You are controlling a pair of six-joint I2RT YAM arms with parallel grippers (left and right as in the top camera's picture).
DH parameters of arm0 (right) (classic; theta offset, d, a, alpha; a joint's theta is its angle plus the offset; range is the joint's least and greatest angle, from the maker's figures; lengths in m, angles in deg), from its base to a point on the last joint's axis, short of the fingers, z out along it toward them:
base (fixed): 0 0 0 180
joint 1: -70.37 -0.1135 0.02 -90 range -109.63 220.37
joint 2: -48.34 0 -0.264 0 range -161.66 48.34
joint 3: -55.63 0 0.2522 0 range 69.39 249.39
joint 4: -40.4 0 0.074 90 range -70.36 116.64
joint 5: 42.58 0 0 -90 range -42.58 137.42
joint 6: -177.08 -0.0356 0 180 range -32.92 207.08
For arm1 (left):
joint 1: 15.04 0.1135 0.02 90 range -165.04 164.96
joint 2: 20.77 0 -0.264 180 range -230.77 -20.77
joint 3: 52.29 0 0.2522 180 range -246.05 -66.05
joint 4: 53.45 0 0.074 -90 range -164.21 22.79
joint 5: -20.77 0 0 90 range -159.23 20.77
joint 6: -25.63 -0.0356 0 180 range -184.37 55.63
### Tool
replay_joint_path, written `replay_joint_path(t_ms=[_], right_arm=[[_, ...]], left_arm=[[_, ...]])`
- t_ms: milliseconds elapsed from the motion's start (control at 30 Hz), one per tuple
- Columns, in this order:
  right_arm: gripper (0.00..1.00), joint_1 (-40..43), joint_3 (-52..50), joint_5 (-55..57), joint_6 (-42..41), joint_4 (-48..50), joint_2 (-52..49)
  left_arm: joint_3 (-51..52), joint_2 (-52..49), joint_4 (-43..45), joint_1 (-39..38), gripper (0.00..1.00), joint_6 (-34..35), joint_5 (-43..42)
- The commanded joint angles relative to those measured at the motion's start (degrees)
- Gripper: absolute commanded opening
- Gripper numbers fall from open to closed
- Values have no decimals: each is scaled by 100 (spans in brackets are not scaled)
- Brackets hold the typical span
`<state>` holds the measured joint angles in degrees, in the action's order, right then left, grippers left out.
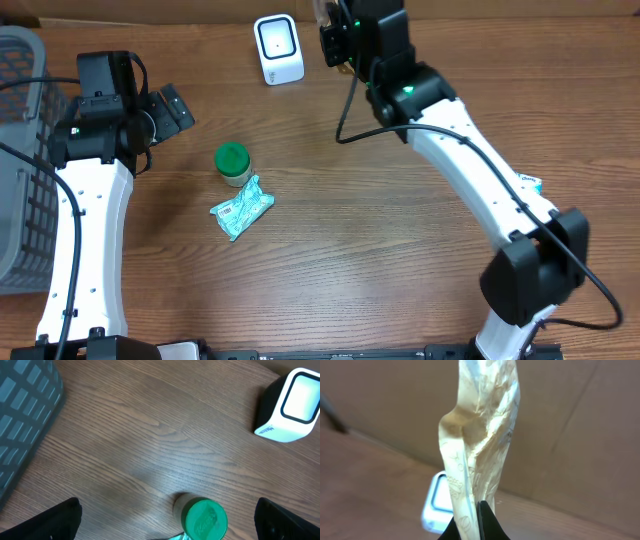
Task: Scan the item barcode
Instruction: 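Carry the bean bag with the right gripper to the white scanner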
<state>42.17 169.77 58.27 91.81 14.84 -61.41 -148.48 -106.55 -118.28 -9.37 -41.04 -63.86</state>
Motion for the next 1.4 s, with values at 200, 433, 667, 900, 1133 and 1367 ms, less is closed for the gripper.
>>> replay_joint_path(t_ms=[200,433,667,900,1133,1367], right_arm=[[4,-146,122,909,2520,1410,-1305],[4,-448,122,1244,3866,2275,-1945],[4,-616,122,1670,4918,2592,-2406],[4,-678,122,1941,5165,2498,-2474],[4,-804,122,2020,5552,2343,-2474],[4,-929,122,2087,5810,2046,-2476]], left_arm=[[7,-48,15,20,99,-151,79],[7,-48,15,20,99,-151,79],[7,-48,15,20,99,-151,79],[7,-48,15,20,100,-151,81],[7,-48,15,20,100,-151,81],[7,-48,15,20,100,-151,79]])
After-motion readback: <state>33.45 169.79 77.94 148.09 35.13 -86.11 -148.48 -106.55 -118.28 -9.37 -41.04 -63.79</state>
